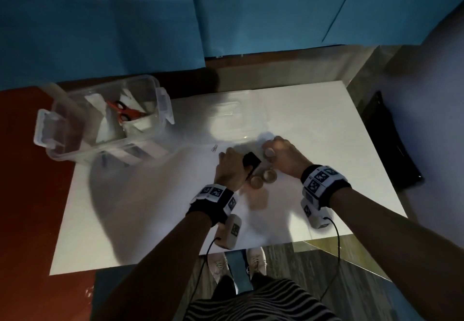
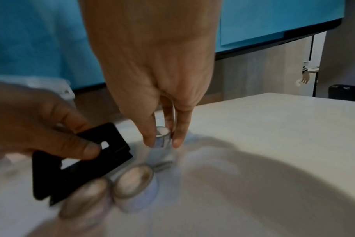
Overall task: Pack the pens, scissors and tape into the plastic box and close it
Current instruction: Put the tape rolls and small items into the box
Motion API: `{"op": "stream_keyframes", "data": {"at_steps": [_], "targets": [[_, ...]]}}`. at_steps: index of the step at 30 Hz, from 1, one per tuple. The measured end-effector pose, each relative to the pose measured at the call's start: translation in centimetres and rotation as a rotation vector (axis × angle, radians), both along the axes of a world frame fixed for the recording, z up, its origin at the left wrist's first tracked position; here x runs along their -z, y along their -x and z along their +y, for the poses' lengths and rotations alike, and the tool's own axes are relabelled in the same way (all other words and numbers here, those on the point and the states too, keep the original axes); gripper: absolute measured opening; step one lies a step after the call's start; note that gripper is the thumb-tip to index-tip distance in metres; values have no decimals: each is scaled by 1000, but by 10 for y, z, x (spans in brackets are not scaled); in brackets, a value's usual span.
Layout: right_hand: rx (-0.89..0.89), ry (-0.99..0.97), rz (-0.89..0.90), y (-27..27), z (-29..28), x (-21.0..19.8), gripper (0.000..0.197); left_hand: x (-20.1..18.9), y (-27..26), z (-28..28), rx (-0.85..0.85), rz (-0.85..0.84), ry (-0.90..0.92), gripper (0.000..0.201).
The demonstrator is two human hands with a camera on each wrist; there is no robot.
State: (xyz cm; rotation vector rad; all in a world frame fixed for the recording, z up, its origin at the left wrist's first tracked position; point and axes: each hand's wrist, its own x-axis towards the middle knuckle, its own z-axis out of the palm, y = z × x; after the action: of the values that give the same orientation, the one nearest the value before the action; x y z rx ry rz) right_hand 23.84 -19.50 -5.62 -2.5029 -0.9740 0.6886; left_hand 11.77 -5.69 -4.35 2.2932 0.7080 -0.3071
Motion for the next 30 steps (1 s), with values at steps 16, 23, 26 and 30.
{"op": "stream_keyframes", "data": {"at_steps": [16,23,26,30], "targets": [[-226,-1,-54,43,-19,-8,10,-6,38,19,-164,-124,74,17],[-121,-211,59,39,25,-42,8,-43,43,49,-238,-241,135,18],[-78,-270,22,35,69,-67,17,-79,48,77,-254,-380,56,29],[-78,-433,-66,35,135,-111,13,-136,60,123,-299,-550,-45,26]]}}
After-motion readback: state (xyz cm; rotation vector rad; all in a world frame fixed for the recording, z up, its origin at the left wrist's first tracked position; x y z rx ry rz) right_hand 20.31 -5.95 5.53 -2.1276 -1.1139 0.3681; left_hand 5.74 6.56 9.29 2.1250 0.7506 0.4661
